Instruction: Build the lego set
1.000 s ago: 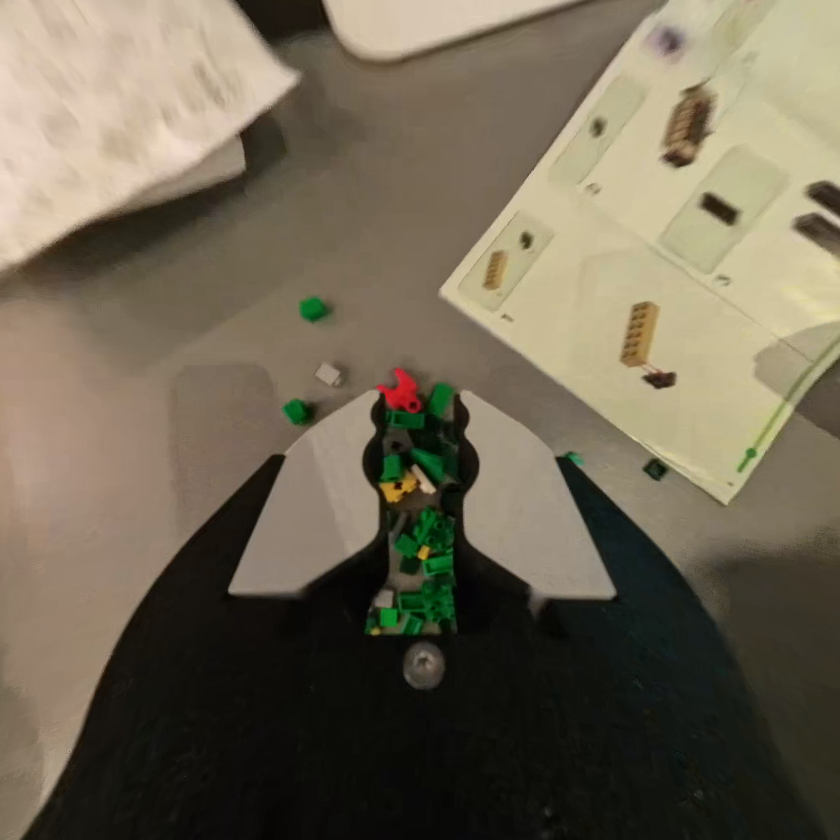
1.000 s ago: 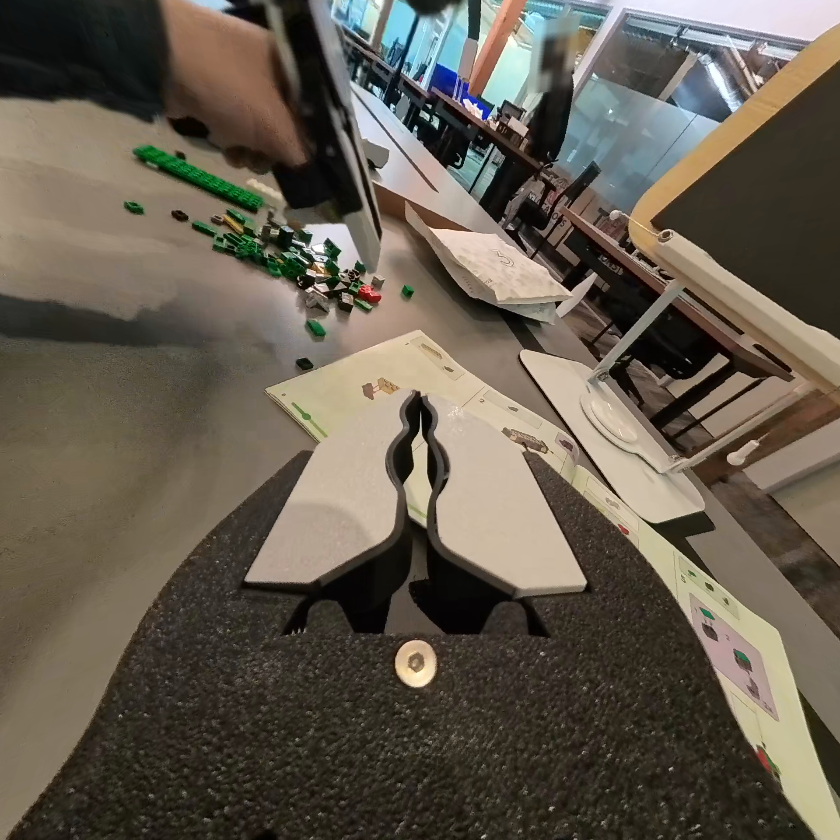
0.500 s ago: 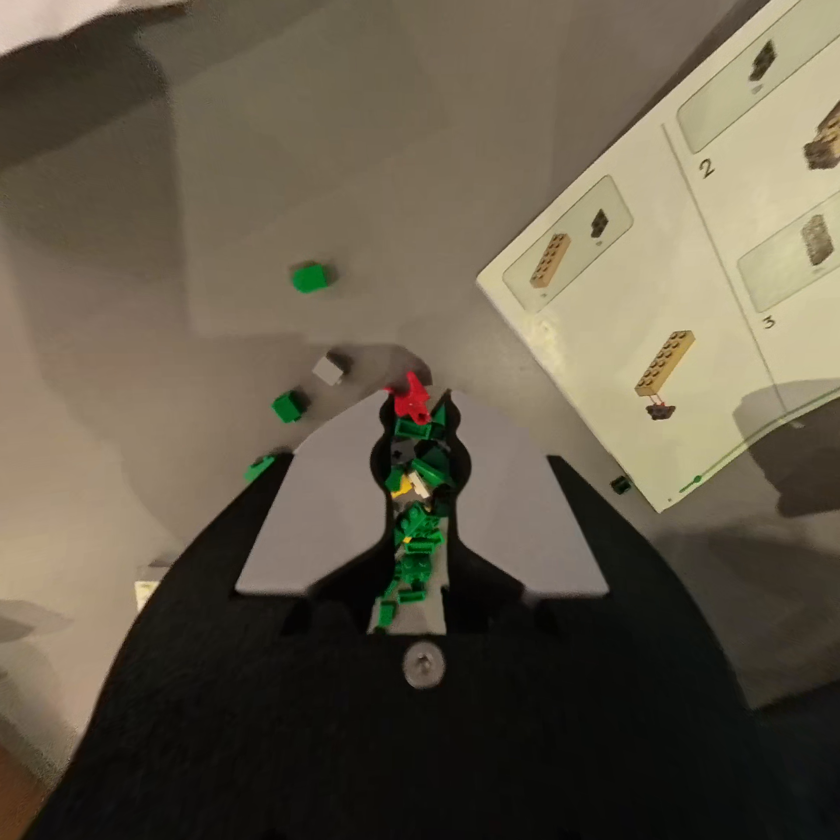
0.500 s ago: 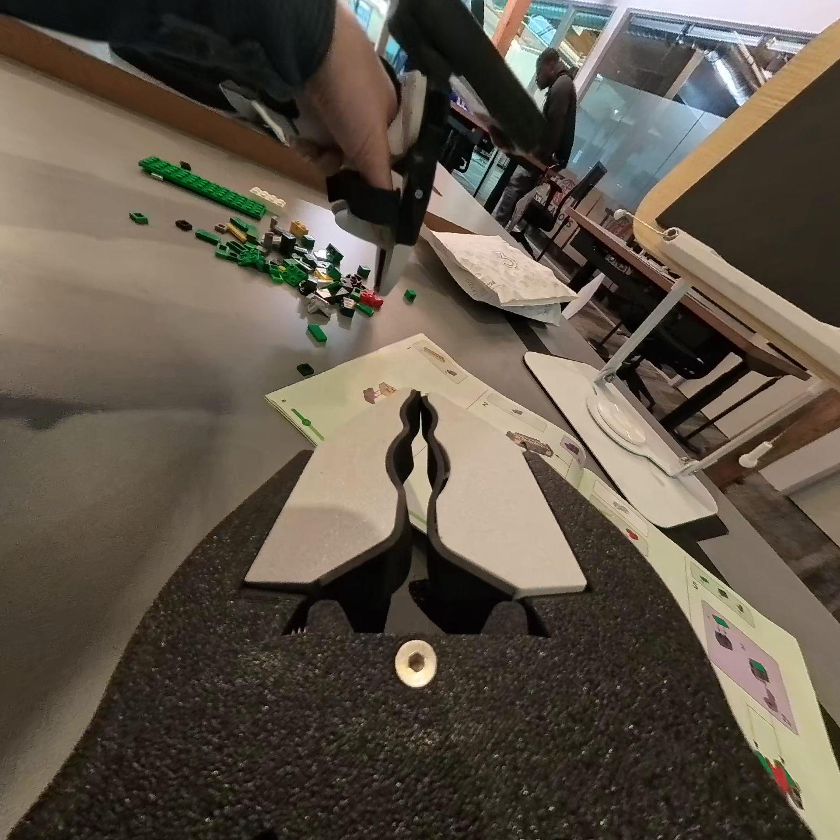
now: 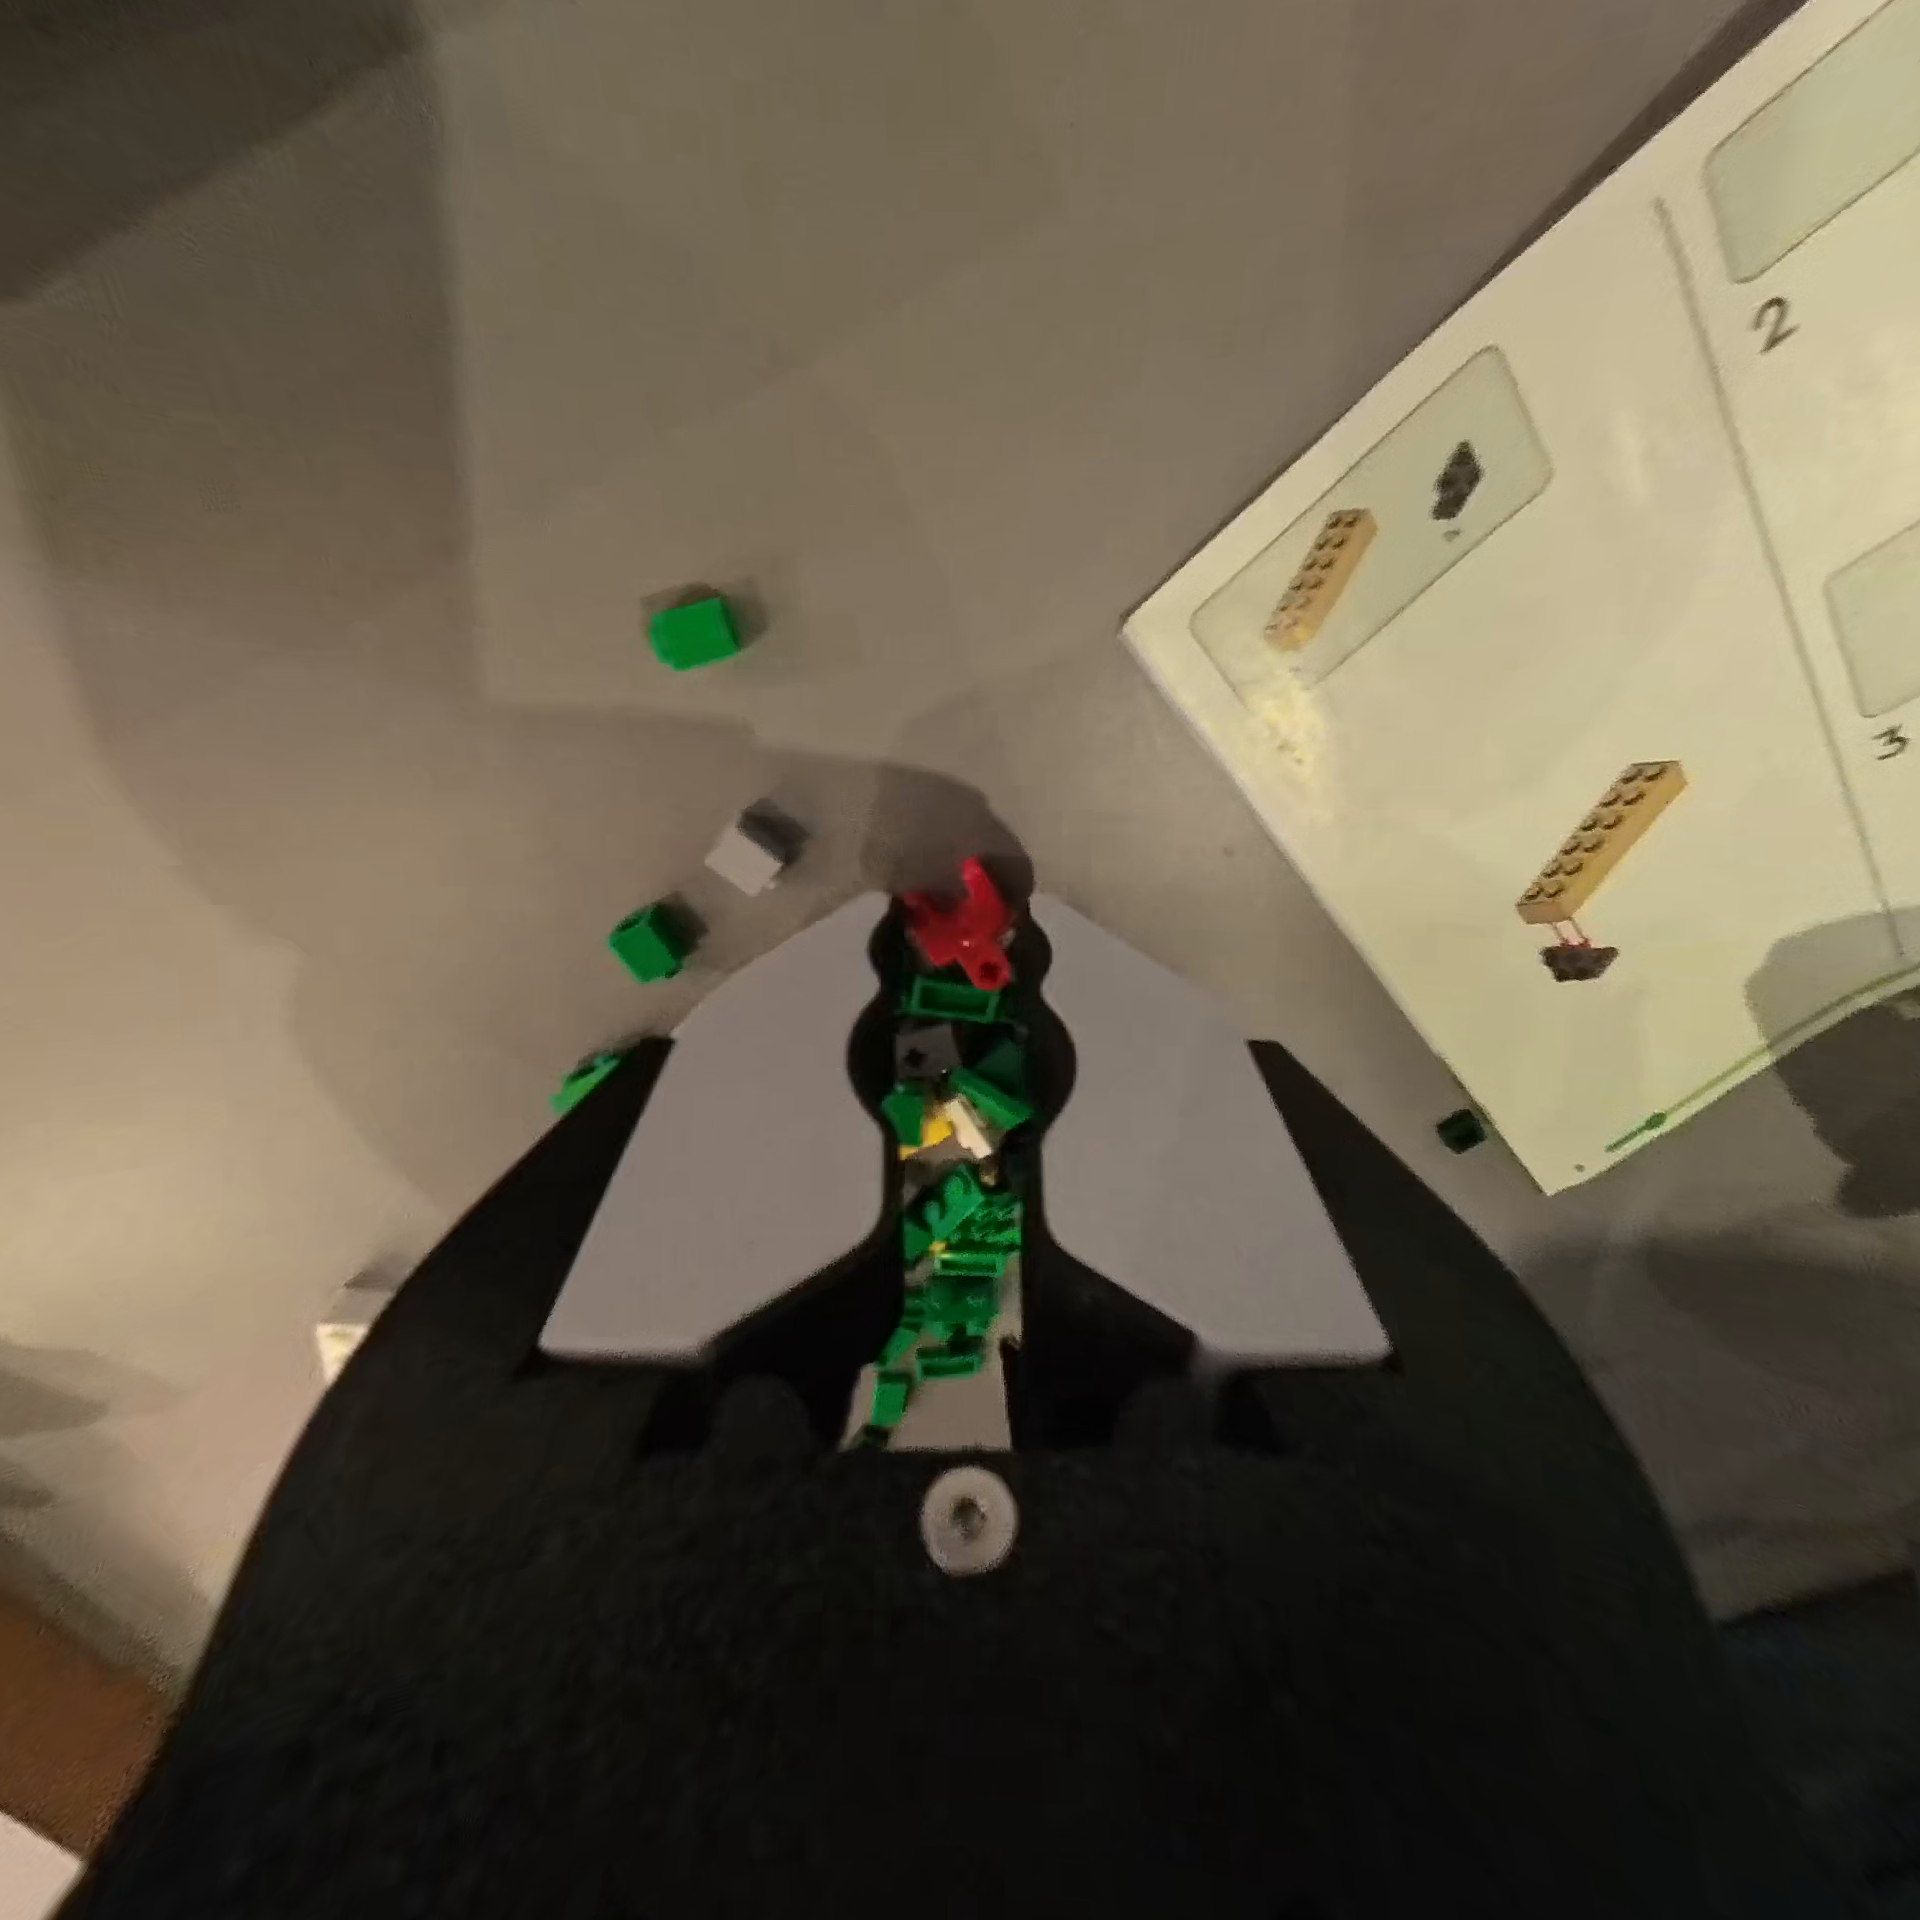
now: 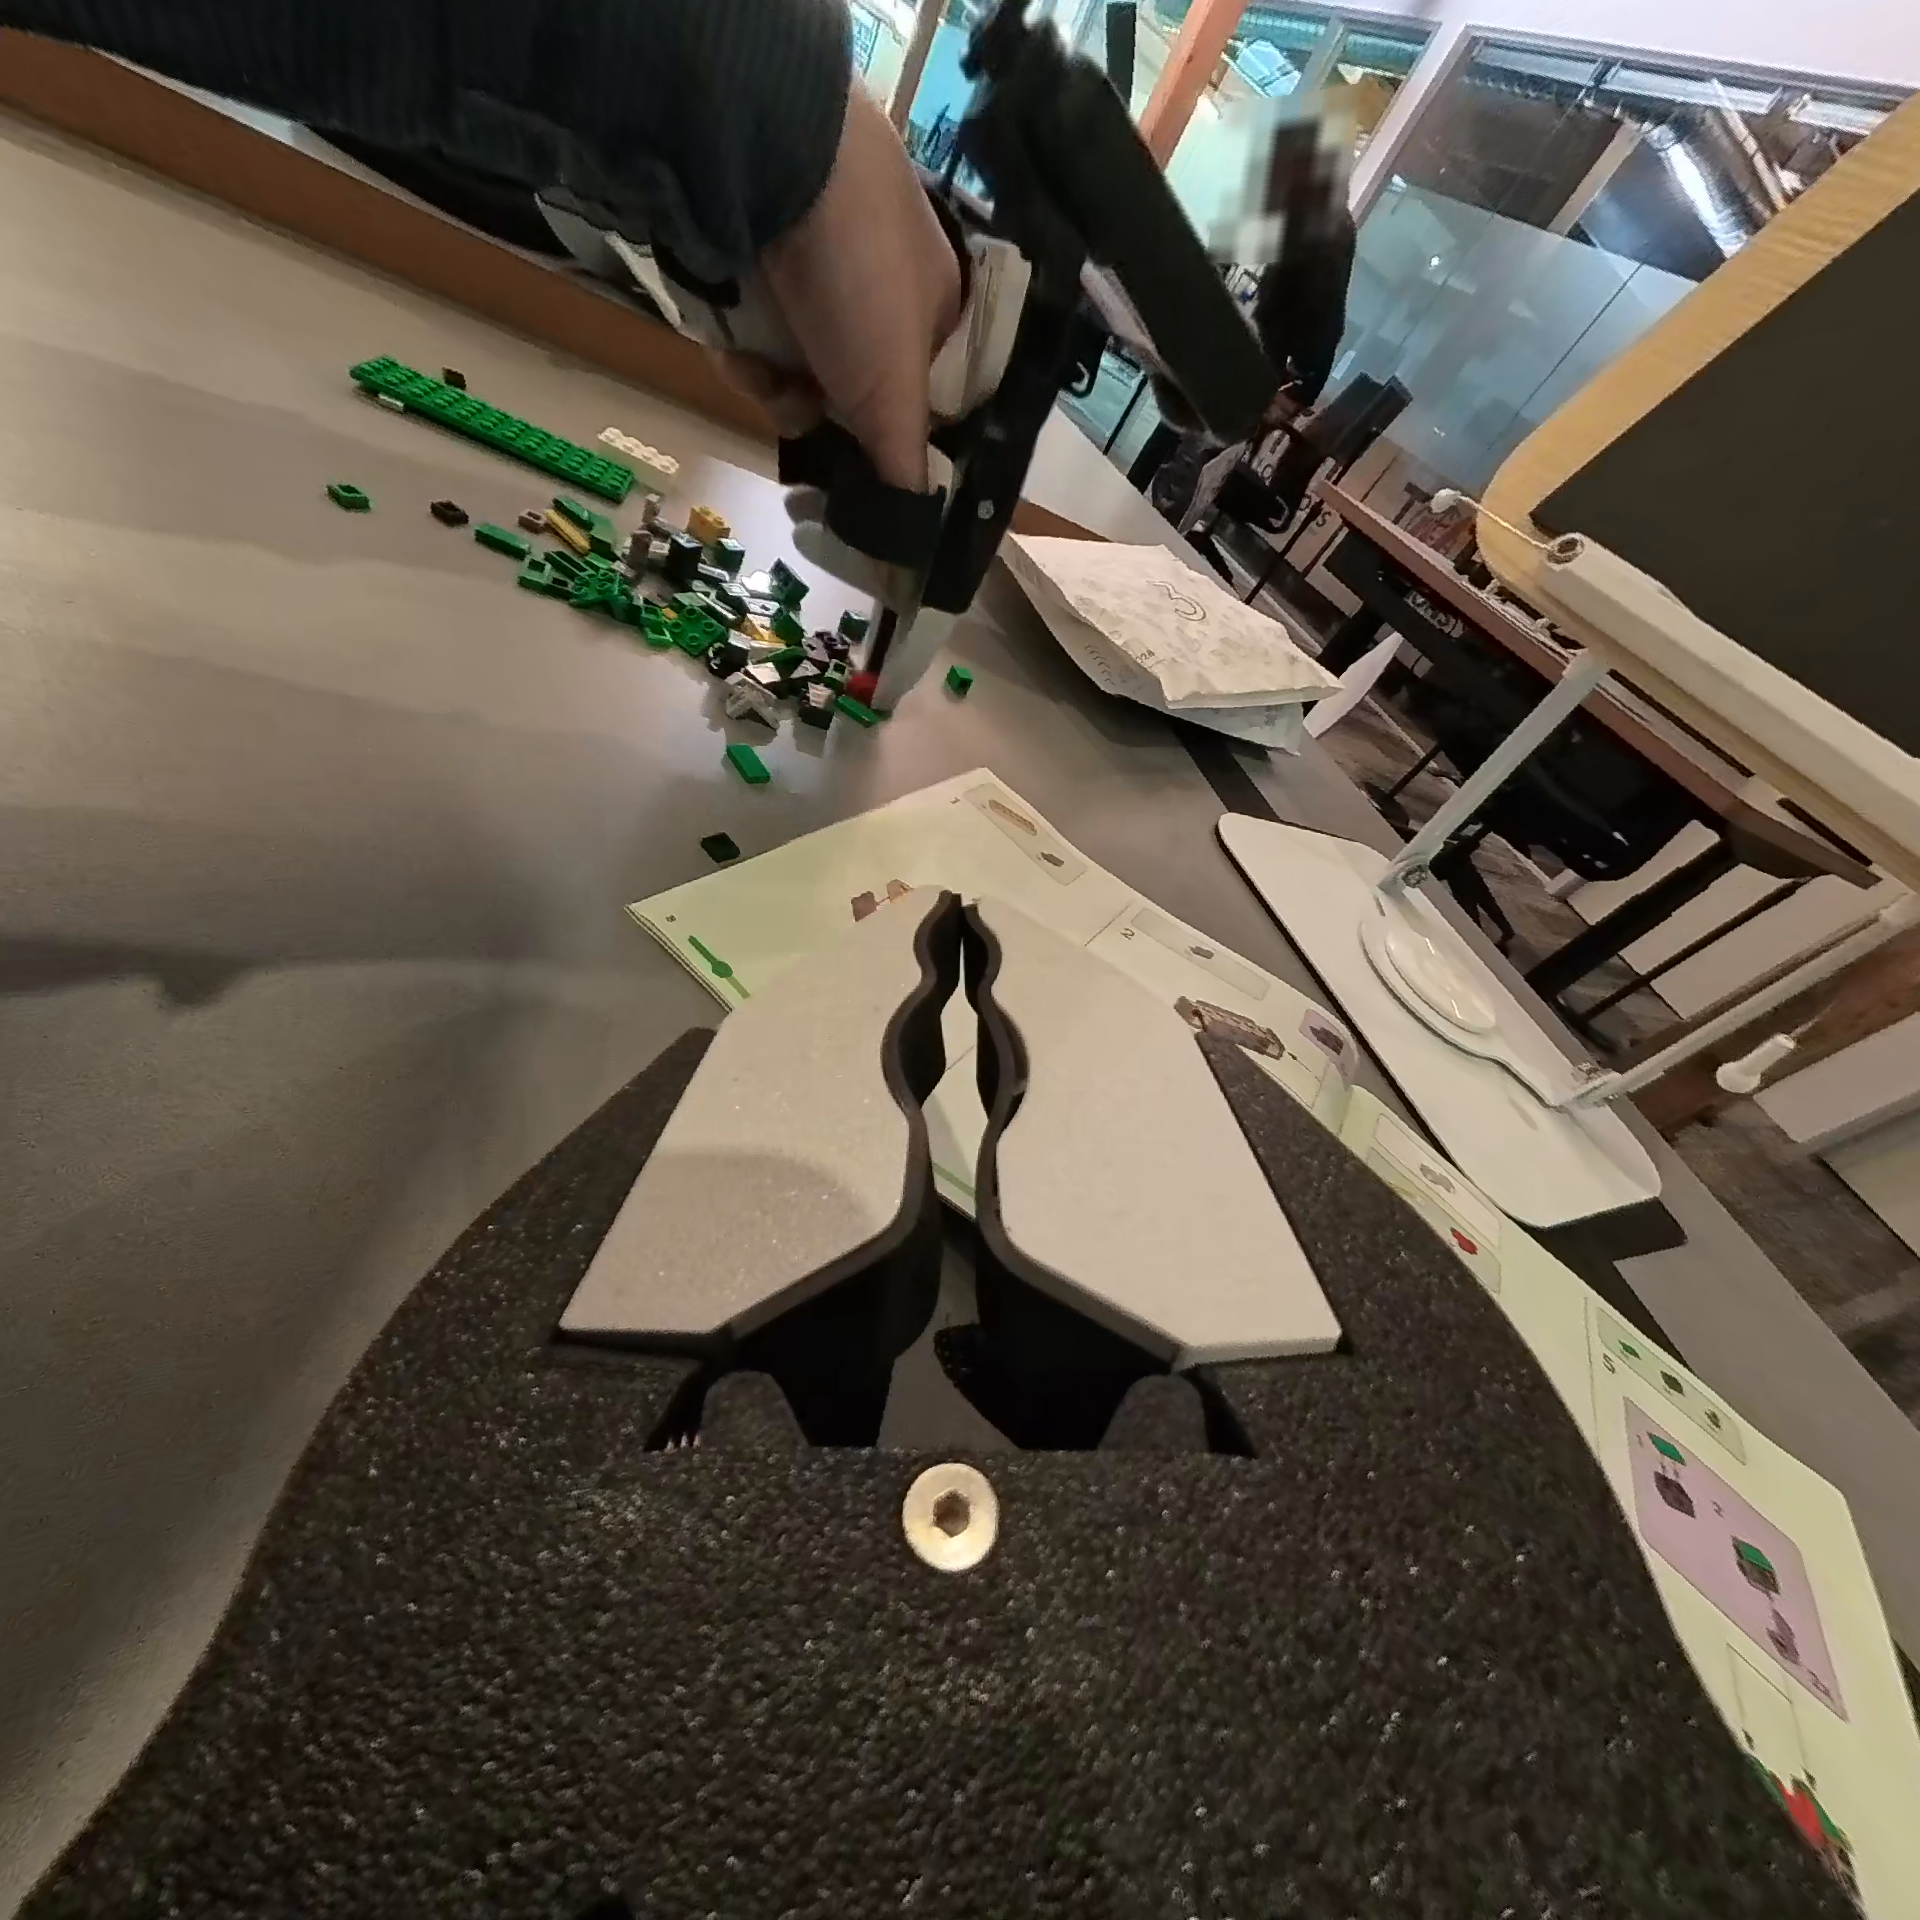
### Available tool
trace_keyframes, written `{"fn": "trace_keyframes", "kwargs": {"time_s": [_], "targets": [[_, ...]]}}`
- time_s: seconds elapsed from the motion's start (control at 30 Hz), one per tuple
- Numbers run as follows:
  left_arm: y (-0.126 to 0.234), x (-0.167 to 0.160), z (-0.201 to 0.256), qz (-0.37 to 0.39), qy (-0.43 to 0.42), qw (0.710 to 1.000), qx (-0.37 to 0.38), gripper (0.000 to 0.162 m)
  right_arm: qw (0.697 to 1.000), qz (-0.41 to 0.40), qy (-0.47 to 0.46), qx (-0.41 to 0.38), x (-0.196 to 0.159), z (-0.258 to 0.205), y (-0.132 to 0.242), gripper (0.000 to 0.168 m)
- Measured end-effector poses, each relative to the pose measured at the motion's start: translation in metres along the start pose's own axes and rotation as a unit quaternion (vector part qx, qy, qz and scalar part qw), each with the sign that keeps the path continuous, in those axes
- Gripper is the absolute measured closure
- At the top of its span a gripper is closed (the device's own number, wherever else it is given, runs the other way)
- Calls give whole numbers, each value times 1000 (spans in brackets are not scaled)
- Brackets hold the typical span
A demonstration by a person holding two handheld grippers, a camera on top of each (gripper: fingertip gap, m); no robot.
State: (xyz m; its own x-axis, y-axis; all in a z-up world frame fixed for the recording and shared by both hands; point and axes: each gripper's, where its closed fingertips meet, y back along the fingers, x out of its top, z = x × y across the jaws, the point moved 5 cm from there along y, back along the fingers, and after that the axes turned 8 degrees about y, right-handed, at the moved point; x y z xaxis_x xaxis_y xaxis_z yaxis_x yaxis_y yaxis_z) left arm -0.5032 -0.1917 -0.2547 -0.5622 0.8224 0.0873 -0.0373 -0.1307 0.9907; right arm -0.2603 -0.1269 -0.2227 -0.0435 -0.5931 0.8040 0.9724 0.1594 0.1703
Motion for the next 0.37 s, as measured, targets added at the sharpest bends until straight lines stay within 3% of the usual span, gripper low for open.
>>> {"fn": "trace_keyframes", "kwargs": {"time_s": [0.23,0.37], "targets": [[10,1,11,36,-38,999,-7,144,1000,-5,1,-6,-1,1,0,168],[35,-15,61,104,-126,985,-57,144,996,-26,7,-89,-7,25,11,168]]}}
